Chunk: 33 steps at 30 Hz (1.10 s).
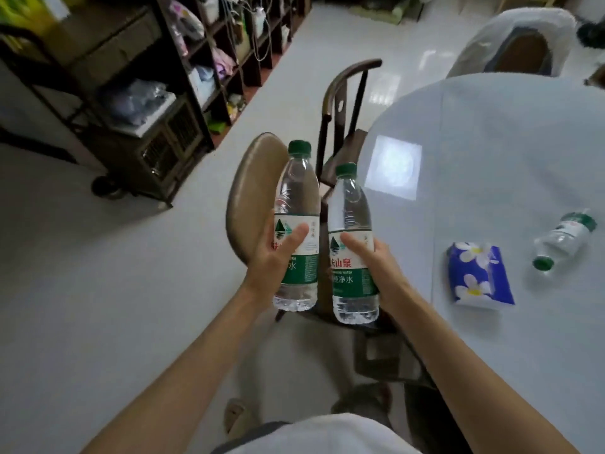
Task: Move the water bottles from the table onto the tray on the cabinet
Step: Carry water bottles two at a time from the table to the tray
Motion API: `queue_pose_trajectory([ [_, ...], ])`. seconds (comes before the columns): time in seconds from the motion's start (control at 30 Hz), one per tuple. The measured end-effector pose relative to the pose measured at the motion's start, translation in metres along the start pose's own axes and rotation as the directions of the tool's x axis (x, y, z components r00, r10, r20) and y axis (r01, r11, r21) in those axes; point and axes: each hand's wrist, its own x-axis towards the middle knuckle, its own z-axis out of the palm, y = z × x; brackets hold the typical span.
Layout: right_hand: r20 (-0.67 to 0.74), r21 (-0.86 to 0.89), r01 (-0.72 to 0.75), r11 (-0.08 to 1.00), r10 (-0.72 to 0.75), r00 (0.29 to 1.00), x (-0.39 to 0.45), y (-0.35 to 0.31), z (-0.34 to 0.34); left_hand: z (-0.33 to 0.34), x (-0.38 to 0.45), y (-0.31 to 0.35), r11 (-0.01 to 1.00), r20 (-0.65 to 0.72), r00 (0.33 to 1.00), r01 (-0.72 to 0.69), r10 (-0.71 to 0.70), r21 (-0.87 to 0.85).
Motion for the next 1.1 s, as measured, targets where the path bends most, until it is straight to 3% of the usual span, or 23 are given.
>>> queue_pose_trajectory([
  [0.23, 0.255, -0.005, 0.003, 1.0, -0.001, 0.967, 0.033, 0.0, 0.212, -0.198, -0.038, 0.06, 0.997, -0.238, 0.968, -0.076, 0.072, -0.005],
  [0.43, 0.377, -0.035, 0.011, 0.999, 0.003, 0.926, 0.074, -0.021, 0.322, -0.299, -0.028, 0.087, 0.995, -0.383, 0.921, -0.098, 0.078, -0.032],
  [0.8, 0.421, -0.032, 0.076, 0.997, -0.056, 0.905, 0.258, -0.084, 0.425, -0.41, 0.139, 0.134, 0.99, -0.45, 0.884, -0.137, 0.128, 0.013],
  [1.1, 0.333, 0.03, 0.088, 0.996, -0.093, 0.938, 0.437, -0.183, 0.457, -0.455, 0.343, 0.207, 0.987, -0.328, 0.932, -0.159, 0.152, 0.004],
])
